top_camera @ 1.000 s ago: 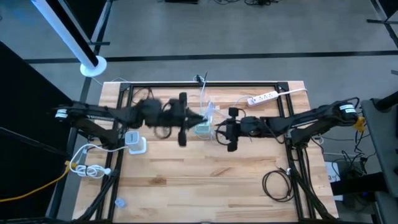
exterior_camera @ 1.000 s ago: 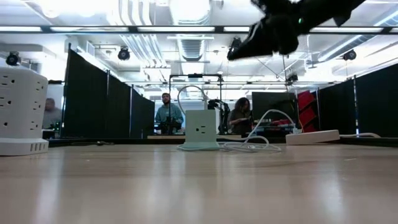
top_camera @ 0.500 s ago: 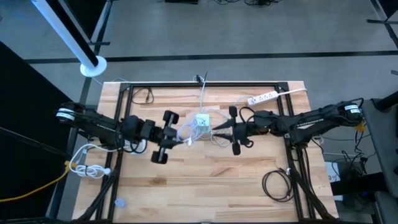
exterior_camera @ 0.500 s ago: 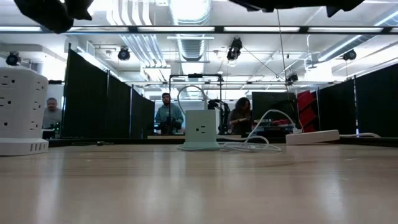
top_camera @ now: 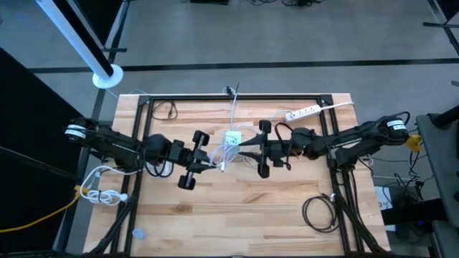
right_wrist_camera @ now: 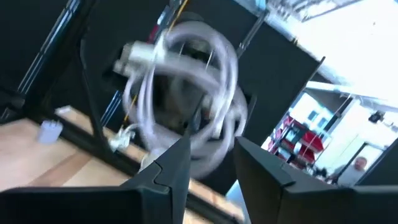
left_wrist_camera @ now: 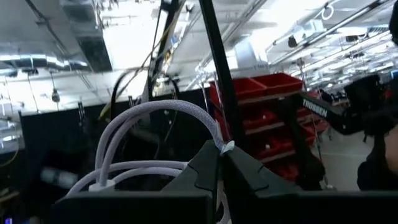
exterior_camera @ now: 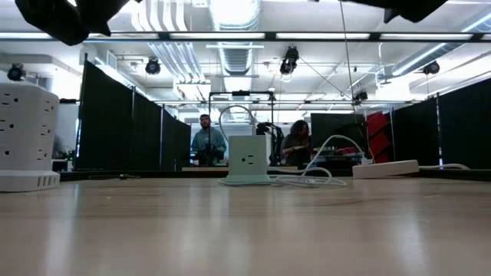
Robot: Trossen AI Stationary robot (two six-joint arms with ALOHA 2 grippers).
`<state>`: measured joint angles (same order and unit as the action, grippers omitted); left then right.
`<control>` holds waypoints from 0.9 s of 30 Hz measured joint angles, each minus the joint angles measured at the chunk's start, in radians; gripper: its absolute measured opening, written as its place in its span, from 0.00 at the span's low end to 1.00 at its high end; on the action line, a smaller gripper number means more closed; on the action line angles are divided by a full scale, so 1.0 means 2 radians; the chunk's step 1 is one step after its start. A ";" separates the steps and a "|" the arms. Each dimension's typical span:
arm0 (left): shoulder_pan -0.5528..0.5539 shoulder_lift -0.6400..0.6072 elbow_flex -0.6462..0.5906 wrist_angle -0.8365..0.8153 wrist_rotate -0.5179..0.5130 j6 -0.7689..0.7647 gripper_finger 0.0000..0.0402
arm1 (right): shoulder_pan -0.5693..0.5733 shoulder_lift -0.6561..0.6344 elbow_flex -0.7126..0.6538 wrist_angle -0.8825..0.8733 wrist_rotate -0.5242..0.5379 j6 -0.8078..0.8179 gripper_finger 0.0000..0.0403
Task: Insert USB
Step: Insert the white charger cable into the middle left white outlet extension
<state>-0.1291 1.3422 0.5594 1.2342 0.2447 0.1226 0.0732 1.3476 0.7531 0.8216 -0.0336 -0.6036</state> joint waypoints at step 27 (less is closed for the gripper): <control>0.000 0.000 0.004 -0.131 -0.134 -0.013 0.00 | 0.005 0.066 0.136 -0.210 0.119 0.023 0.16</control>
<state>-0.1298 1.3422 0.5675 0.9729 -0.0230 0.0964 0.0824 1.4790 1.0257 0.4014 0.2053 -0.5574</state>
